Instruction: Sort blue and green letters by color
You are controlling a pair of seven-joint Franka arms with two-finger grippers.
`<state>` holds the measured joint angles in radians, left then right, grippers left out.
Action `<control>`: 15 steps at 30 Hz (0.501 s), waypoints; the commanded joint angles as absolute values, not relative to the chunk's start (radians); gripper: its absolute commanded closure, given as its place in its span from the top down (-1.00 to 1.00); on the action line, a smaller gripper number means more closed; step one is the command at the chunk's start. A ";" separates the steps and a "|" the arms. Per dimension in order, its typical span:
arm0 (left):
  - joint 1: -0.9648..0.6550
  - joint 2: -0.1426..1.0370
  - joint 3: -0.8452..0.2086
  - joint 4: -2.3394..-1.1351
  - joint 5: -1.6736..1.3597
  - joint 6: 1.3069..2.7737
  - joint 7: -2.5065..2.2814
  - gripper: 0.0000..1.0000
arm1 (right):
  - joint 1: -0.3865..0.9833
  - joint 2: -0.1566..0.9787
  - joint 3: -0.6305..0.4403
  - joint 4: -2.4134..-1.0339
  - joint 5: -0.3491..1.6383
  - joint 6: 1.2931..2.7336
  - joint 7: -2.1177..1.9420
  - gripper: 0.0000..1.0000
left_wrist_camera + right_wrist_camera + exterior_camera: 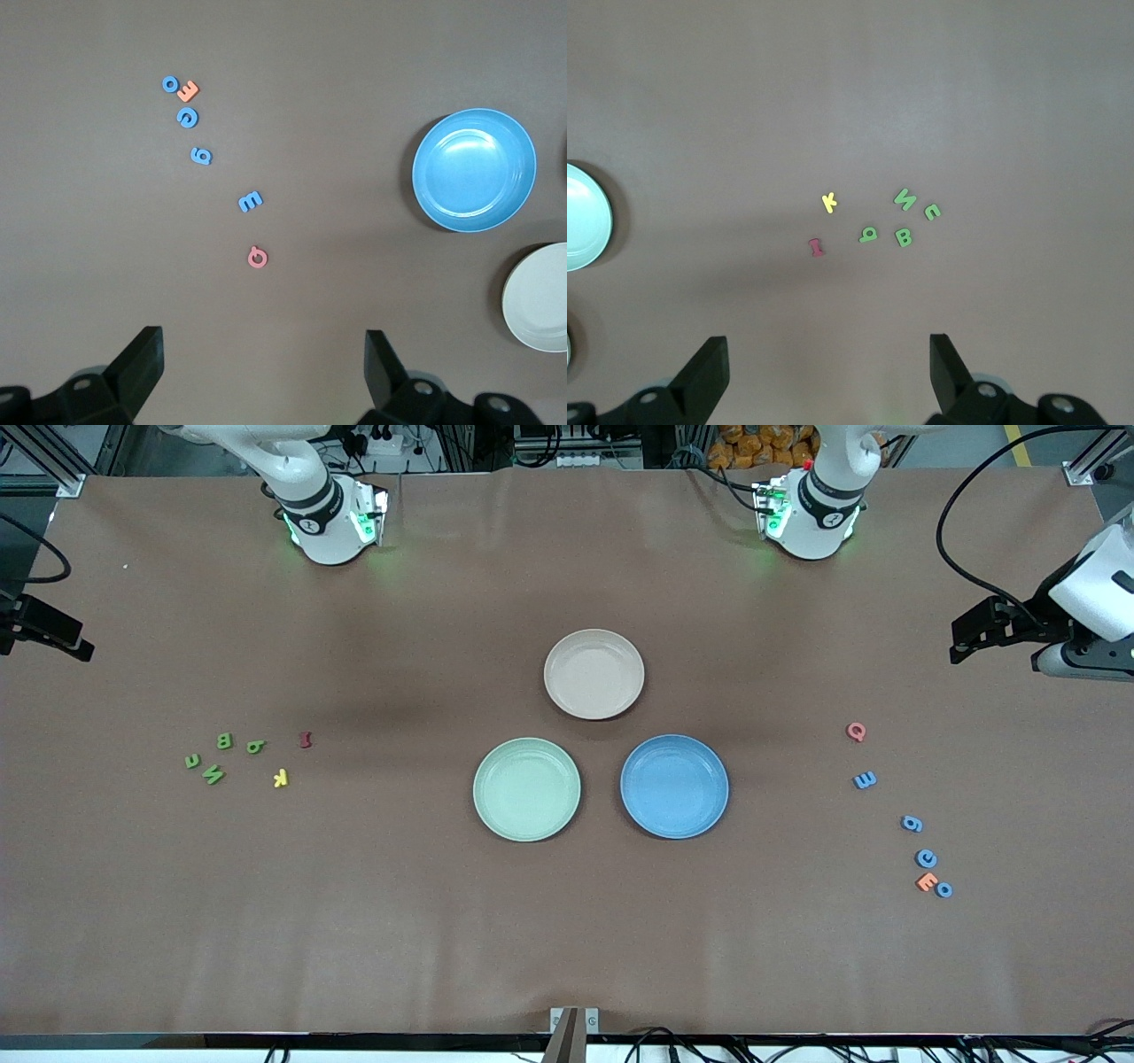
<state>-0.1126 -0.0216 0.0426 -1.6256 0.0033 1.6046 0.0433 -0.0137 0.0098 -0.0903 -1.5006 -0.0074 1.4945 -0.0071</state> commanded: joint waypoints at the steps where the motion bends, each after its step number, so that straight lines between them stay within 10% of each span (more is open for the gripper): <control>1: -0.112 -0.014 0.044 -1.605 0.017 1.582 0.055 1.00 | -0.005 0.008 -0.095 -1.499 -0.006 1.511 0.009 1.00; 15: -0.114 -0.011 0.044 -1.600 0.018 1.582 0.060 1.00 | 0.002 0.020 -0.094 -1.500 -0.006 1.528 0.009 1.00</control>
